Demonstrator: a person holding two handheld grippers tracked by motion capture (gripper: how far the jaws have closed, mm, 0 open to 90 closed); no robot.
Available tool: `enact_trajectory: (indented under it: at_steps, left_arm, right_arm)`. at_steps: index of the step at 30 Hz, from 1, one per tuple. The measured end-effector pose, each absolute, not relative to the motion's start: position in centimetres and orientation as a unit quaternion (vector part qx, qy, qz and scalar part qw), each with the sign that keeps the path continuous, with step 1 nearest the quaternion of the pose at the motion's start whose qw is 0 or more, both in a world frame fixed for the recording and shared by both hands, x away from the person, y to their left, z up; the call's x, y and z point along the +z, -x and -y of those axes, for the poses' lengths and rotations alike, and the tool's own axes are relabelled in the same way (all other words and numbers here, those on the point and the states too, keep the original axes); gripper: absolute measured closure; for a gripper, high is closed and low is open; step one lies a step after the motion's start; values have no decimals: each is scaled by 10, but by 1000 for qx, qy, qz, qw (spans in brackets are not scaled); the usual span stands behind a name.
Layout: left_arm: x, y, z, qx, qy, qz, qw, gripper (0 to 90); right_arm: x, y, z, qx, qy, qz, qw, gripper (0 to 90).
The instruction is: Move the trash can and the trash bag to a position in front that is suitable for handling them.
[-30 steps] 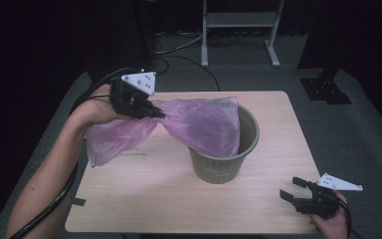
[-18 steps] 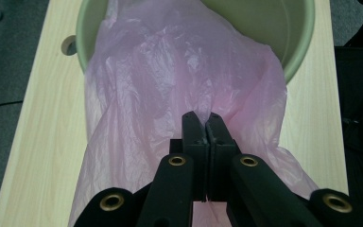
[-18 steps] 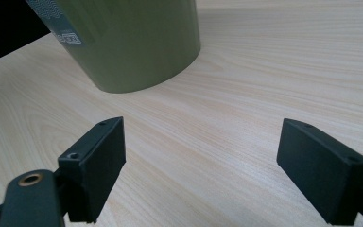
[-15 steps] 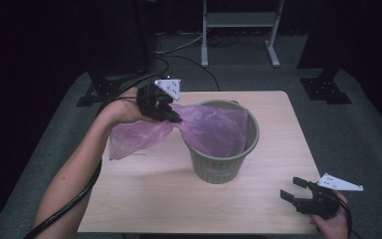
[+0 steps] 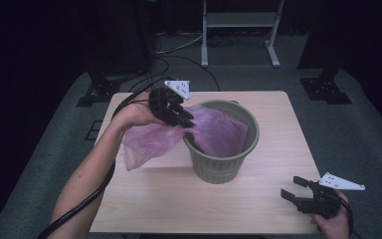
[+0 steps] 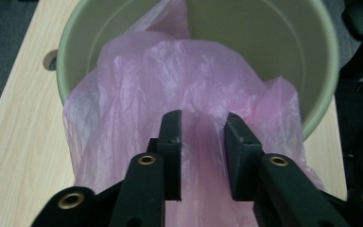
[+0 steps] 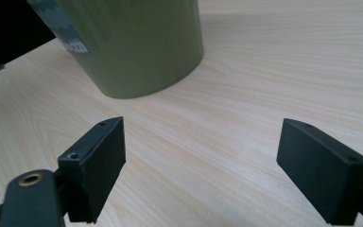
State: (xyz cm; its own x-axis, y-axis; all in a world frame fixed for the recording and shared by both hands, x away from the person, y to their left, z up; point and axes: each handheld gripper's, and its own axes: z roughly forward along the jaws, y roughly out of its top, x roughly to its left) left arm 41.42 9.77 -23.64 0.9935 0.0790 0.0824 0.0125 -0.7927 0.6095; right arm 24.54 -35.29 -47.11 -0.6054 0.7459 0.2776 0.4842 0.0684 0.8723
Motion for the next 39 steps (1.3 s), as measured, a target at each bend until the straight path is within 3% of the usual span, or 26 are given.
enact_trajectory:
  at_steps: [5, 9, 15, 18, 22, 34, 35, 39]
  left_arm:
    - [-233, -412, -108, 53, -938, -39, 340, 546]
    - [-235, -410, -117, 51, -936, -48, 346, 535]
    - [-237, -408, -126, 49, -932, -52, 354, 549]
    - [-237, -407, -129, 49, -930, -53, 360, 545]
    - [-237, -405, -132, 50, -929, -52, 362, 530]
    - [-230, -391, -158, 55, -919, -71, 383, 437]
    - [-230, -389, -166, 56, -918, -74, 386, 425]
    - [-231, -383, -180, 57, -915, -82, 391, 403]
  right_arm:
    - [-457, -251, 348, 534, -414, -728, 119, 154]
    - [-434, -258, 340, 541, -392, -734, 116, 154]
    - [-374, -275, 316, 576, -333, -739, 102, 153]
    - [-328, -291, 284, 586, -280, -756, 81, 153]
    - [-300, -311, 249, 572, -242, -781, 62, 152]
    - [-280, -365, 165, 503, -188, -843, 32, 154]
    - [-278, -370, 156, 495, -181, -849, 27, 229]
    - [-275, -377, 139, 478, -171, -861, 23, 235]
